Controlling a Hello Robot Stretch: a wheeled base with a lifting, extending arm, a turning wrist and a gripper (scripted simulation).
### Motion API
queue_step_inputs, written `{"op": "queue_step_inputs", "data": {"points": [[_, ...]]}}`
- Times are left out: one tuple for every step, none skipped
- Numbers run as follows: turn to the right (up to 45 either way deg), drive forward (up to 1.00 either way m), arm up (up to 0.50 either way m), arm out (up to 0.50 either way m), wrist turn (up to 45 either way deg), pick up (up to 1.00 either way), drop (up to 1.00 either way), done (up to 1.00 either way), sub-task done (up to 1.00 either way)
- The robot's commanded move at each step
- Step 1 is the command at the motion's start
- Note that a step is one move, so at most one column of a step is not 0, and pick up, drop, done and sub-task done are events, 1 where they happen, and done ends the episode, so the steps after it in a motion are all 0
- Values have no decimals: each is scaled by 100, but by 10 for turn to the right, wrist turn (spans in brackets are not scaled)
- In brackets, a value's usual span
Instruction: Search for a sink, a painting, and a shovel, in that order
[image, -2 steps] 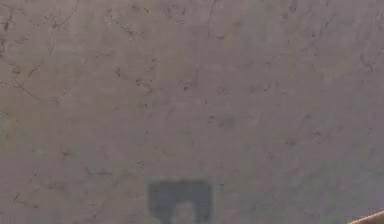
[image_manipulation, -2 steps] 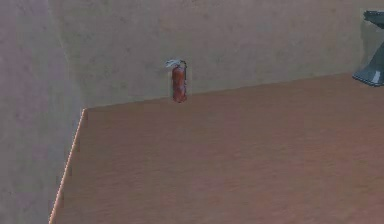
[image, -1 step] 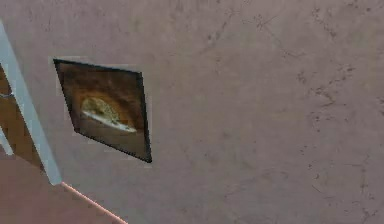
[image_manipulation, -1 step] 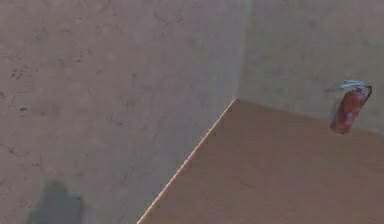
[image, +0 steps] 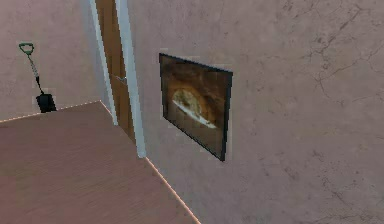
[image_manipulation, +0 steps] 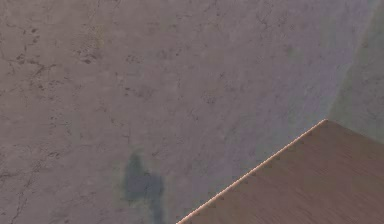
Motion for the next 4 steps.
{"op": "queue_step_inputs", "data": {"points": [[0,0,0,0,0,0,0,0,100],[-360,0,0,0,0,0,0,0,0],[0,100,0,0,0,0,0,0,0],[0,100,0,0,0,0,0,0,0]]}}
